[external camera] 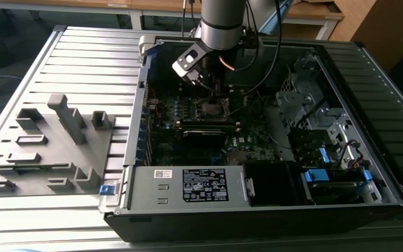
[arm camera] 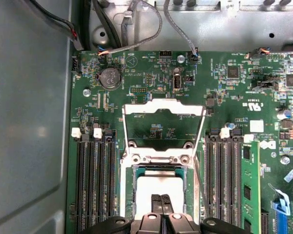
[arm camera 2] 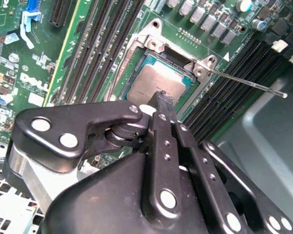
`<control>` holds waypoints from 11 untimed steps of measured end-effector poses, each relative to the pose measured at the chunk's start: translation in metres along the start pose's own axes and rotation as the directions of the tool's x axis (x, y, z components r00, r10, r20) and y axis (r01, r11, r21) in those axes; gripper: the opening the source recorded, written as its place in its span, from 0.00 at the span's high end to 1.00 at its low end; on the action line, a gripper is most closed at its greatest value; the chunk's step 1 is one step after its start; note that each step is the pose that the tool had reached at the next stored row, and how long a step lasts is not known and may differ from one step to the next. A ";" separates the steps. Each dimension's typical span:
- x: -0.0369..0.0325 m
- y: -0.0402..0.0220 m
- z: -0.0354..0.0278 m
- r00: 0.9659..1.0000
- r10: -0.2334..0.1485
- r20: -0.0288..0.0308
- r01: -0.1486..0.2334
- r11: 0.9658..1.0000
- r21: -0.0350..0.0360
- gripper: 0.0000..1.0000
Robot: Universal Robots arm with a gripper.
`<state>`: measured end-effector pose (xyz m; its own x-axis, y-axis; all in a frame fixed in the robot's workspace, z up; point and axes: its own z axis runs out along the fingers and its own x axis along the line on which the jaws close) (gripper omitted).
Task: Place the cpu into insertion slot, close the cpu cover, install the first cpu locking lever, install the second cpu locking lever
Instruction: 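Close the cpu cover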
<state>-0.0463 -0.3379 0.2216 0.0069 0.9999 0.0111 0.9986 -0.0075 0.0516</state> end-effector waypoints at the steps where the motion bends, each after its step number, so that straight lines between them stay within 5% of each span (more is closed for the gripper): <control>1: 0.0000 0.0000 0.0000 1.000 0.000 0.000 0.000 1.000 0.000 0.89; 11: 0.0000 0.0001 -0.0026 1.000 0.000 0.000 0.000 1.000 0.000 0.89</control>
<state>-0.0463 -0.3379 0.2243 0.0069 0.9999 0.0110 0.9986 -0.0075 0.0515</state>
